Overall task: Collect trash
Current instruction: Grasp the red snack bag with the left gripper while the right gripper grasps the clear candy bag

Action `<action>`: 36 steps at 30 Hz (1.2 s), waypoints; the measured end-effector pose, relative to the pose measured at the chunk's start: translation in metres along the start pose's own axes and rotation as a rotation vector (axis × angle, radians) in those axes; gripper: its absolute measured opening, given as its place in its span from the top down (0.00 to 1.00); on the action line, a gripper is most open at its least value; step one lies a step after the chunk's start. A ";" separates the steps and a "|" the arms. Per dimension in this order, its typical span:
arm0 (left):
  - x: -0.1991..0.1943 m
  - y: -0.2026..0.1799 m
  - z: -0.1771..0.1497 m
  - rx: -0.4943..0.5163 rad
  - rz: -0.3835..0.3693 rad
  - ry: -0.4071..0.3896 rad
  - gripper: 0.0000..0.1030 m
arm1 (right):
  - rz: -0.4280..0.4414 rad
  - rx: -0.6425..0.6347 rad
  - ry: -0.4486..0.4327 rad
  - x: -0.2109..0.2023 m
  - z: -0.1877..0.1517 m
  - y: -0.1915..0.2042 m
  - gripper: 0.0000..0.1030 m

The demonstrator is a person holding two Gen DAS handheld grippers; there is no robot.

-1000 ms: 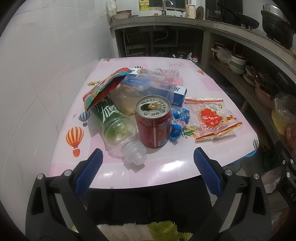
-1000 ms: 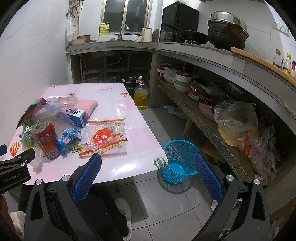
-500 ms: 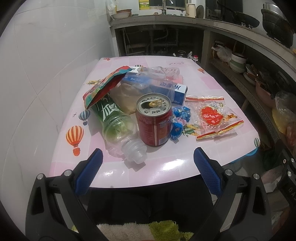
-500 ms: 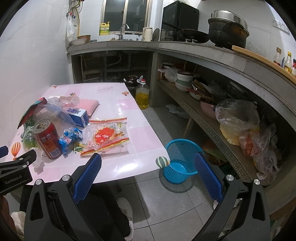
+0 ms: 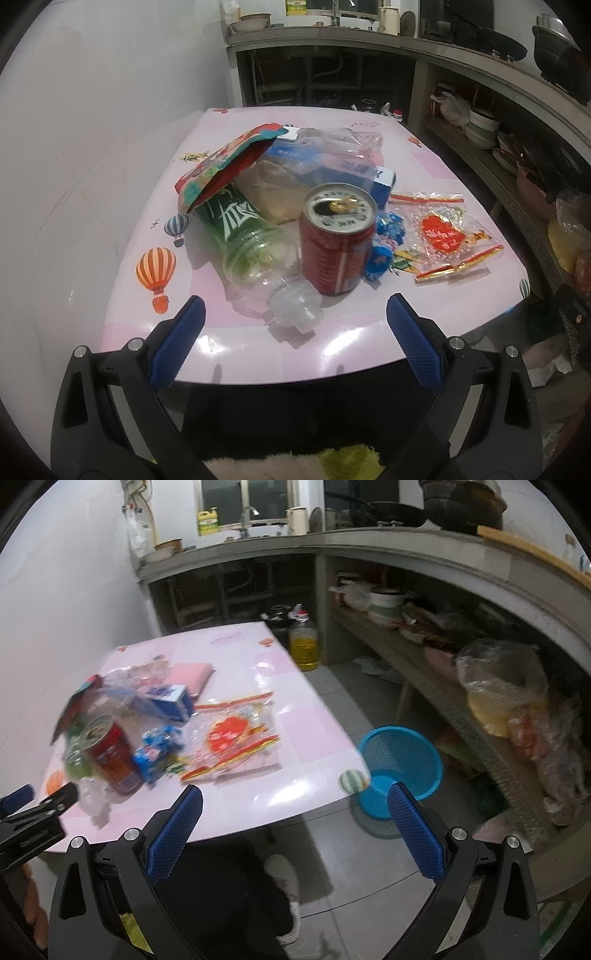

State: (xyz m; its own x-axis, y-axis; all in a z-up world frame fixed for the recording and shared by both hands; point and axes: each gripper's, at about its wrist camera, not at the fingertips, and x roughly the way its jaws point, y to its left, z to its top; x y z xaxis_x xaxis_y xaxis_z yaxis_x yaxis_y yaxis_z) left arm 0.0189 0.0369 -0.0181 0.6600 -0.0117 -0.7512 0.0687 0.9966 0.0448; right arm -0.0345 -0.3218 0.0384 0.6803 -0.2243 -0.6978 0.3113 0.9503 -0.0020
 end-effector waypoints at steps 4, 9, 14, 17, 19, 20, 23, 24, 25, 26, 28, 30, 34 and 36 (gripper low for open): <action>0.005 0.011 0.008 0.027 0.006 -0.008 0.08 | -0.023 -0.068 -0.032 -0.003 0.009 0.009 0.05; 0.007 0.044 0.022 0.006 -0.071 -0.038 0.08 | 0.085 -0.087 -0.065 -0.001 0.015 0.014 0.05; 0.008 0.089 0.034 -0.071 -0.178 -0.170 0.08 | 0.148 -0.072 -0.015 0.024 0.012 0.026 0.05; 0.014 0.099 0.048 -0.037 -0.105 -0.206 0.08 | 0.203 -0.045 0.034 0.040 0.011 0.030 0.05; 0.019 0.102 0.057 -0.004 -0.119 -0.216 0.08 | 0.229 -0.036 0.059 0.048 0.011 0.033 0.05; 0.022 0.100 0.063 0.024 -0.131 -0.219 0.08 | 0.238 -0.034 0.073 0.054 0.011 0.034 0.05; 0.034 0.086 0.073 0.151 -0.107 -0.232 0.08 | 0.255 -0.020 0.103 0.066 0.012 0.034 0.05; 0.037 0.082 0.072 0.183 -0.099 -0.234 0.08 | 0.260 -0.012 0.113 0.071 0.013 0.034 0.05; 0.043 0.075 0.074 0.227 -0.083 -0.230 0.08 | 0.263 -0.006 0.120 0.074 0.013 0.033 0.05; 0.050 0.070 0.075 0.264 -0.064 -0.227 0.10 | 0.268 0.002 0.129 0.078 0.013 0.033 0.05; 0.060 0.061 0.078 0.320 -0.038 -0.228 0.18 | 0.275 0.014 0.140 0.084 0.014 0.031 0.05; 0.073 0.055 0.081 0.370 -0.005 -0.205 0.26 | 0.281 0.024 0.149 0.090 0.015 0.030 0.05; 0.094 0.051 0.089 0.420 0.027 -0.165 0.43 | 0.291 0.041 0.159 0.097 0.016 0.027 0.05; 0.101 0.051 0.091 0.425 0.035 -0.144 0.50 | 0.293 0.045 0.161 0.100 0.016 0.026 0.05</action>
State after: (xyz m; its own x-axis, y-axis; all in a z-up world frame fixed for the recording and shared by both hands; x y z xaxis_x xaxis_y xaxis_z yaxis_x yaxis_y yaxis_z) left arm 0.1570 0.0790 -0.0319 0.7630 -0.0197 -0.6461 0.3259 0.8749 0.3581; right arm 0.0523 -0.3231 -0.0194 0.6329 0.0973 -0.7681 0.1497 0.9580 0.2446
